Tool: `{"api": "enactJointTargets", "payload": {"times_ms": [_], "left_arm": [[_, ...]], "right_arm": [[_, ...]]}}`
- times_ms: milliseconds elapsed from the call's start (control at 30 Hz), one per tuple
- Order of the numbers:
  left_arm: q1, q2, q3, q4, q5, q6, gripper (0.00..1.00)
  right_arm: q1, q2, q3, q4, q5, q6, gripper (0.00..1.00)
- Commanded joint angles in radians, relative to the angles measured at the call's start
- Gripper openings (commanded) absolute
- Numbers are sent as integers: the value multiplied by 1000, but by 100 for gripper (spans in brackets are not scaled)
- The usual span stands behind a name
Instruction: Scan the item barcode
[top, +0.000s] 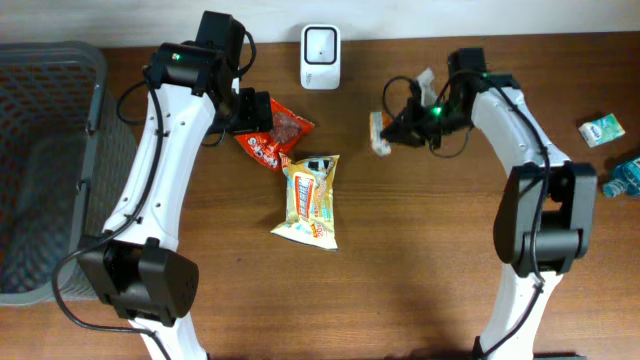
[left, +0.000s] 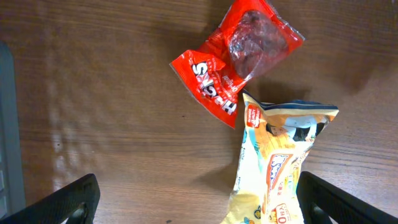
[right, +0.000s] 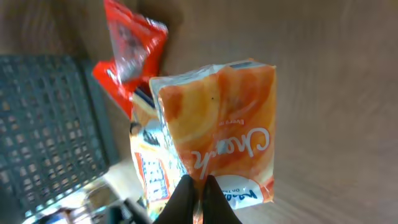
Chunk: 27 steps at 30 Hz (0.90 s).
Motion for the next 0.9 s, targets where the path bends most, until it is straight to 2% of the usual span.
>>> {"api": "enactJointTargets", "payload": {"times_ms": [0, 200, 300, 333, 367, 400, 533, 567, 633, 733, 767, 867], "left_arm": [[0, 0, -3, 2, 0, -10, 99], [0, -1, -3, 2, 0, -10, 99], [0, 0, -3, 2, 0, -10, 99], [0, -1, -3, 2, 0, -10, 99], [0, -1, -3, 2, 0, -10, 99], [0, -1, -3, 2, 0, -10, 99], [0, -1, -3, 2, 0, -10, 99], [0, -1, -3, 2, 0, -10, 99], [0, 0, -3, 2, 0, -10, 99], [0, -1, -3, 2, 0, -10, 99], [0, -1, -3, 2, 0, -10, 99], [0, 0, -3, 2, 0, -10, 99]], "right_arm": [[-50, 8, -92, 31, -84, 56, 4], [-211, 8, -239, 57, -77, 93, 4], [-303, 8, -272, 35, 71, 93, 4], [-319, 8, -271, 20, 144, 85, 8], [-336, 8, -264, -6, 214, 63, 20], [-353, 6, -244, -54, 292, 35, 24], [-380, -23, -84, -268, 362, -45, 31], [-364, -25, -32, -314, 353, -72, 43], [-326, -25, -4, -325, 351, -84, 59], [-223, -11, -7, -257, 404, -73, 62], [-196, -7, -12, -239, 460, -20, 66], [-152, -5, -33, -189, 565, 101, 67]]}}
